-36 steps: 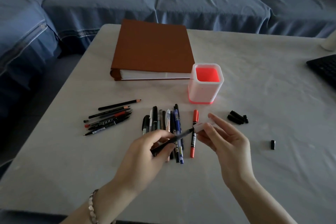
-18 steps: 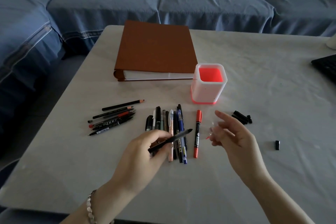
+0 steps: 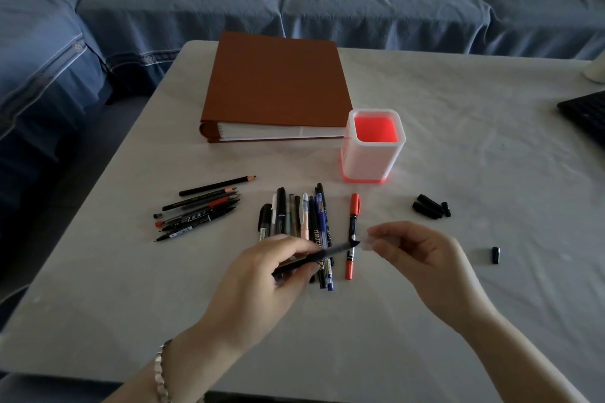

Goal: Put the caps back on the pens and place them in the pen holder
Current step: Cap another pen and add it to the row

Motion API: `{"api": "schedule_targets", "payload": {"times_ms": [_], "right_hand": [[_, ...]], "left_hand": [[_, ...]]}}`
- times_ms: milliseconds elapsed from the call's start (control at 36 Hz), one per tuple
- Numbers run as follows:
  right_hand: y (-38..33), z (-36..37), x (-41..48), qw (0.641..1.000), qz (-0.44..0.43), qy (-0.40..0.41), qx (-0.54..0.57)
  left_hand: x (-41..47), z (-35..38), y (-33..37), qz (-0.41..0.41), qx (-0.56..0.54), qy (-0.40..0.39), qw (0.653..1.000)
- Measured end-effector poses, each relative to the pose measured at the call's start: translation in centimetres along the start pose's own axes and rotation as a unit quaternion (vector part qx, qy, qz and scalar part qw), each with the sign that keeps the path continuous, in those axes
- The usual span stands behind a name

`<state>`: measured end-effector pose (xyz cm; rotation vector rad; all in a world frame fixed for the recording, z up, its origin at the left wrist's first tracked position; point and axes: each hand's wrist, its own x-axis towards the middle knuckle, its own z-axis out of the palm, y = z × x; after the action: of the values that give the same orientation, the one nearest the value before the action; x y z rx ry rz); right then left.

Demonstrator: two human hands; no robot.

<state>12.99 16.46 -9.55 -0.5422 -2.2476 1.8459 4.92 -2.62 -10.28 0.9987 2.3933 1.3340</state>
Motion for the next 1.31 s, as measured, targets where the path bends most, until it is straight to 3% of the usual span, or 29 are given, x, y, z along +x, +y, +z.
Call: {"api": "schedule_targets", "payload": {"times_ms": [167, 306, 528, 750, 944, 1000, 1083, 1139, 1194, 1250, 1306], "right_hand": [[0.3, 0.2, 0.1, 0.999, -0.011, -0.037, -0.019], [0.2, 0.0, 0.2, 0.998, 0.002, -0.052, 0.030], [-0.4, 0.2, 0.3, 0.997, -0.014, -0.066, 0.049], [-0.2, 0.4, 0.2, 0.990, -0.071, -0.092, -0.080], [1.2, 1.1, -0.3, 0.973, -0.161, -0.079, -0.144], [0.9, 1.0, 0.0, 0.959, -0.208, -0.082, -0.172], [0.4, 1.0, 0.5, 0.932, -0.261, -0.112, -0.226], [-0.2, 1.1, 0.8, 0.929, -0.235, -0.125, -0.256], [-0.7, 1.4, 1.1, 0.955, -0.155, -0.116, -0.226], [-0.8, 1.7, 1.5, 0.990, -0.053, -0.095, -0.089], [-0.3, 1.9, 1.9, 0.994, 0.021, -0.081, 0.064]], "left_hand": [[-0.1, -0.1, -0.1, 0.023, 0.016, -0.018, 0.999], [0.0, -0.5, -0.4, 0.033, 0.010, -0.034, 0.999], [0.0, -0.6, -0.1, 0.030, -0.028, -0.011, 0.999], [0.4, -0.6, 0.2, 0.007, -0.017, -0.023, 1.000], [1.0, -1.0, 0.9, -0.105, -0.048, -0.071, 0.991], [1.5, -1.3, 1.3, -0.138, -0.112, -0.097, 0.979], [1.7, -1.8, 1.3, -0.226, -0.245, -0.134, 0.933], [1.4, -1.6, 1.1, -0.267, -0.282, -0.129, 0.912], [0.9, -1.1, 1.1, -0.259, -0.293, -0.111, 0.913], [0.6, -0.5, 1.0, -0.229, -0.293, -0.080, 0.925], [0.6, -0.2, 0.5, -0.203, -0.268, -0.049, 0.941]]}}
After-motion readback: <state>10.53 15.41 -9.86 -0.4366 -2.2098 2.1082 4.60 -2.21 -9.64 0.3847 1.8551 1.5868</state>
